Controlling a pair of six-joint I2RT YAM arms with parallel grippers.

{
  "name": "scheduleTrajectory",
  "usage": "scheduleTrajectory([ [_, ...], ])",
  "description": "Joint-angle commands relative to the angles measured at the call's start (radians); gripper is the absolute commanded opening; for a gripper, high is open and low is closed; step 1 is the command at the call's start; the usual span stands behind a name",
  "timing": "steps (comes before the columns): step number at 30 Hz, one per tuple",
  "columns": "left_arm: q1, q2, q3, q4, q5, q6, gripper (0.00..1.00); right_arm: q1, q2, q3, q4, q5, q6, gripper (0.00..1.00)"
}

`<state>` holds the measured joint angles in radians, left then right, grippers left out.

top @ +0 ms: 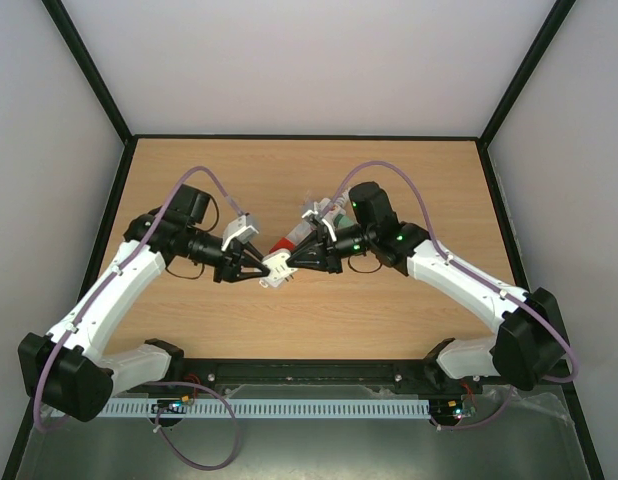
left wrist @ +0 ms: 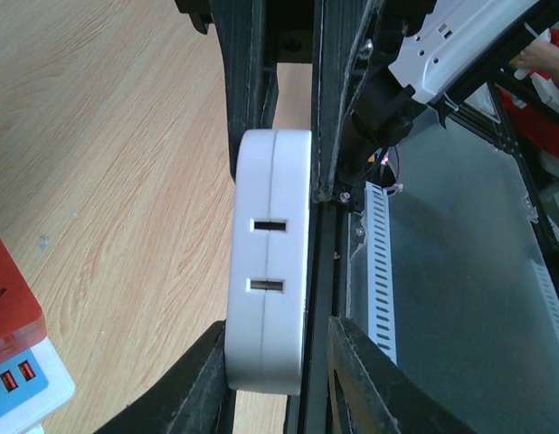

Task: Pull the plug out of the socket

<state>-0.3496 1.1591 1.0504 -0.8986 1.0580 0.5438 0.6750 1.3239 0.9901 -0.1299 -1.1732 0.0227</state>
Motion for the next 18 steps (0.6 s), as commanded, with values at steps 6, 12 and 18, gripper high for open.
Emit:
scheduleTrajectory([
  [6,0.017,-0.006,0.013,0.039,0.071,-0.045,0.27,0.004,-0.027,-0.013,-0.001,-0.001,-0.017,0.1],
  [12,0.026,-0.02,-0.008,0.06,0.083,-0.055,0.1,0.003,-0.032,-0.011,0.007,0.018,-0.002,0.28],
  [18,0.089,-0.032,-0.023,0.055,0.147,-0.057,0.03,-0.01,-0.042,-0.022,0.028,0.054,0.025,0.78],
])
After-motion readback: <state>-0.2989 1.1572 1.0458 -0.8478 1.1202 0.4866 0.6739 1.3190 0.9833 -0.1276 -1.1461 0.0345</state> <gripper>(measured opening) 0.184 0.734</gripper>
